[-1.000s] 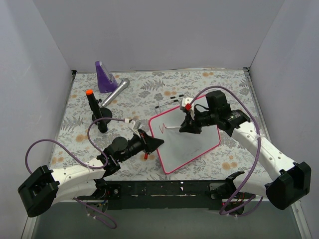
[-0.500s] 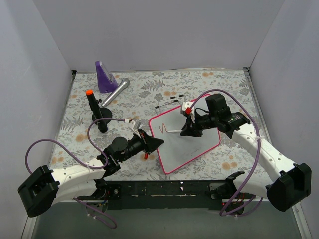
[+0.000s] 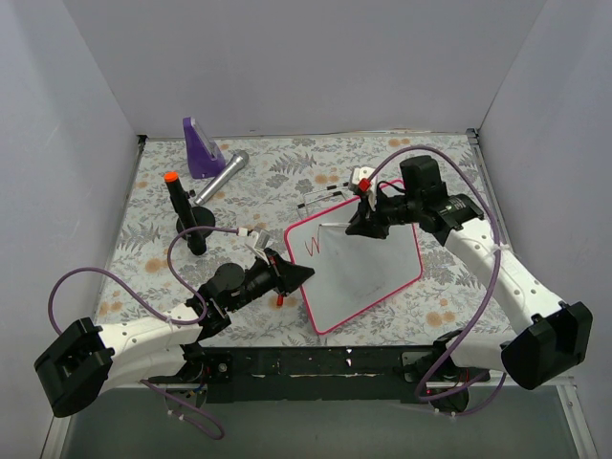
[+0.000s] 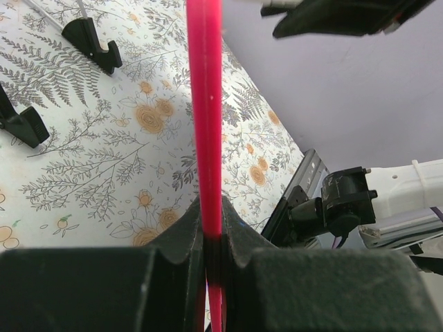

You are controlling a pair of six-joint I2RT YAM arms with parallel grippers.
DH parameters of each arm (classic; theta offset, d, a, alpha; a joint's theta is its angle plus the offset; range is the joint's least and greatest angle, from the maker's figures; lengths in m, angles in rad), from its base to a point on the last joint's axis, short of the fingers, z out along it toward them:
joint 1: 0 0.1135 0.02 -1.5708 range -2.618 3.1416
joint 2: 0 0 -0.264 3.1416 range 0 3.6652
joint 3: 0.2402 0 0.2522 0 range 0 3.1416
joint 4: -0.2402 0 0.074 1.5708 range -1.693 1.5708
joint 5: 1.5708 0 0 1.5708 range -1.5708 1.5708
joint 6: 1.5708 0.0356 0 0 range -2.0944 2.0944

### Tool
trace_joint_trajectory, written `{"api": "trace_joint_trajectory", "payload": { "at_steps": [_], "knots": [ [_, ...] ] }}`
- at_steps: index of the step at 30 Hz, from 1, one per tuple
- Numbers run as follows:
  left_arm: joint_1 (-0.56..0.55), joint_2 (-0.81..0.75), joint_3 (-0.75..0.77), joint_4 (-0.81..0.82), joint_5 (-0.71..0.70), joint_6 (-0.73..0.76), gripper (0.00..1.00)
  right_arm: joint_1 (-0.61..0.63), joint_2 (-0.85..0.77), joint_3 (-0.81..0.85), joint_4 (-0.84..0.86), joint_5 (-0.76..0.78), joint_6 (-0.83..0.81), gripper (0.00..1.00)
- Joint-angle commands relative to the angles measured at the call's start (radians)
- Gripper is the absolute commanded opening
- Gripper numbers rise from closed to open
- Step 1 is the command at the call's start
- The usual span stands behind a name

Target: Write a sentence on the whiteboard

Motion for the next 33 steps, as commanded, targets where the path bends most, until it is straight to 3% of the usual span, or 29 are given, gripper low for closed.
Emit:
{"api": "trace_joint_trajectory", "payload": {
  "at_steps": [1, 7, 33],
  "knots": [
    [-0.009, -0.04, 0.007, 0.109, 0.036, 0.043, 0.0, -0.028, 0.013, 0.096, -0.012, -0.036, -0.019, 0.01],
    [-0.01, -0.052, -0.004, 0.112, 0.03, 0.041, 0.0, -0.028, -0.041, 0.071, -0.08, -0.189, -0.055, 0.01],
    [-0.01, -0.061, -0.001, 0.077, 0.067, 0.089, 0.0, -0.085, -0.158, -0.113, -0.064, -0.154, -0.086, 0.01]
  ]
}}
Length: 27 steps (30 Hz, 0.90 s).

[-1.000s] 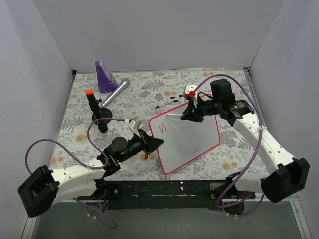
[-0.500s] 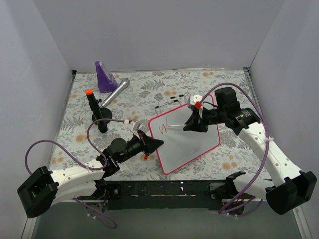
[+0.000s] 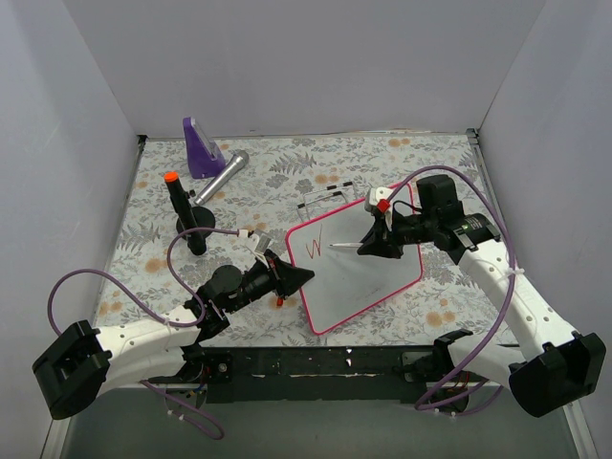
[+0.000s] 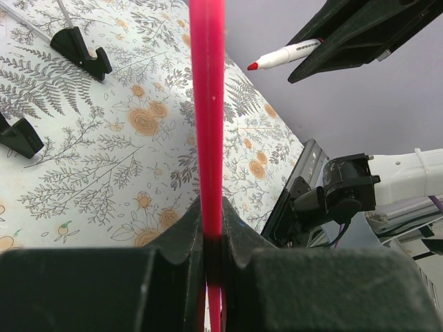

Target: Write a sentence on the whiteboard

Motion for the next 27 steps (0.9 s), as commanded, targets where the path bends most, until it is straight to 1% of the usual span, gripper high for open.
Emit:
{"api": "trace_joint_trajectory", "payload": {
  "at_steps": [1, 6, 8, 18, 27],
  "knots": [
    [-0.005, -0.042, 0.015, 0.056, 0.032, 0.028, 0.0, -0.005, -0.017, 0.007, 0.014, -0.026, -0.02, 0.01],
    [-0.005, -0.044, 0.013, 0.057, 0.03, 0.028, 0.0, -0.005, -0.011, 0.019, -0.009, -0.037, -0.046, 0.01],
    [-0.004, -0.045, 0.013, 0.053, 0.03, 0.028, 0.0, -0.005, -0.007, 0.026, -0.037, -0.08, -0.089, 0.01],
    [-0.005, -0.044, 0.02, 0.045, 0.029, 0.033, 0.0, -0.016, -0.008, 0.006, 0.004, -0.06, -0.053, 0.01],
    [-0.004, -0.047, 0.023, 0.039, 0.026, 0.028, 0.0, -0.025, 0.006, 0.016, 0.008, -0.062, -0.039, 0.01]
  ]
}}
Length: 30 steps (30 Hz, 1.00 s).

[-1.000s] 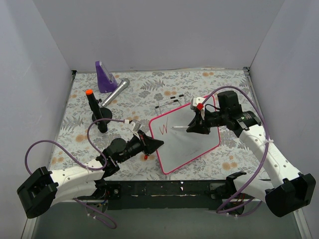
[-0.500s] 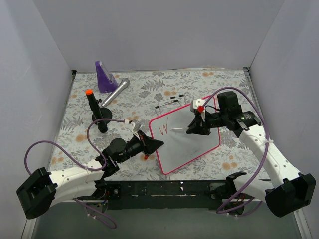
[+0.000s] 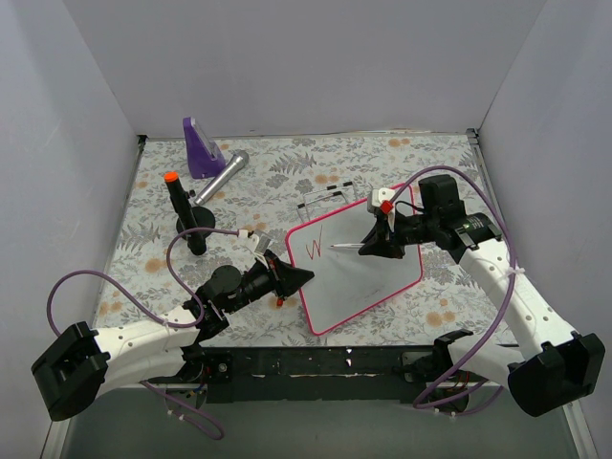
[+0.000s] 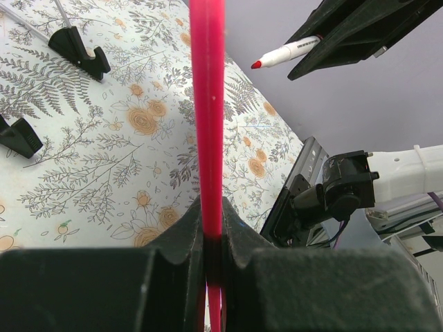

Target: Write a sentence on the whiteboard

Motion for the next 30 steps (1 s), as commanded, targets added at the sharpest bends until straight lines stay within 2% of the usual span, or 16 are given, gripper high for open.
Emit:
{"api": "trace_joint_trajectory", "payload": {
  "at_steps": [1, 30],
  "knots": [
    [-0.005, -0.031, 0.024, 0.052, 0.02, 0.021, 0.0, -0.005, 0.008, 0.018, 0.023, -0.026, 0.012, 0.01],
    [-0.005, -0.033, 0.021, 0.058, 0.018, 0.016, 0.0, -0.005, -0.002, 0.0, 0.015, -0.015, -0.011, 0.01]
  ]
}}
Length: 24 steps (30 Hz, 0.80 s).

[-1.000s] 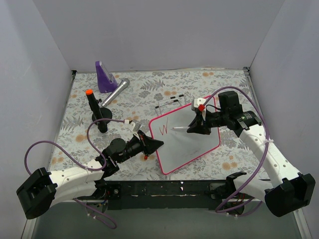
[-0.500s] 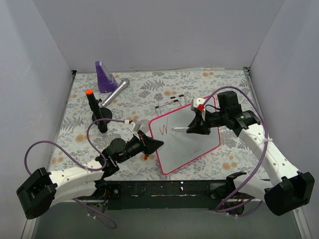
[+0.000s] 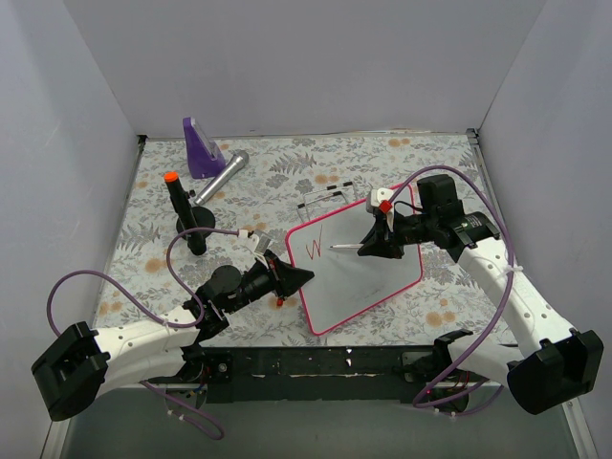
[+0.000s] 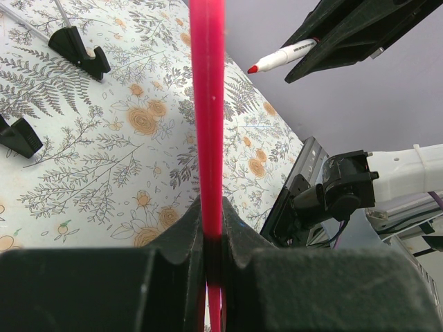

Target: Write a sentence on the whiteboard

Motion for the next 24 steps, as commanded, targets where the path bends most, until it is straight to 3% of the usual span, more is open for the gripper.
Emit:
{"api": "trace_joint_trajectory", "payload": {
  "at_steps": [1, 24],
  "knots": [
    [-0.005, -0.031, 0.021, 0.06, 0.018, 0.016, 0.0, -0.004, -0.017, 0.0, 0.016, -0.008, -0.011, 0.01],
    [-0.004, -0.059, 0.001, 0.051, 0.015, -0.009, 0.0, -0.046, -0.073, -0.014, -0.057, -0.07, -0.107, 0.01]
  ]
}}
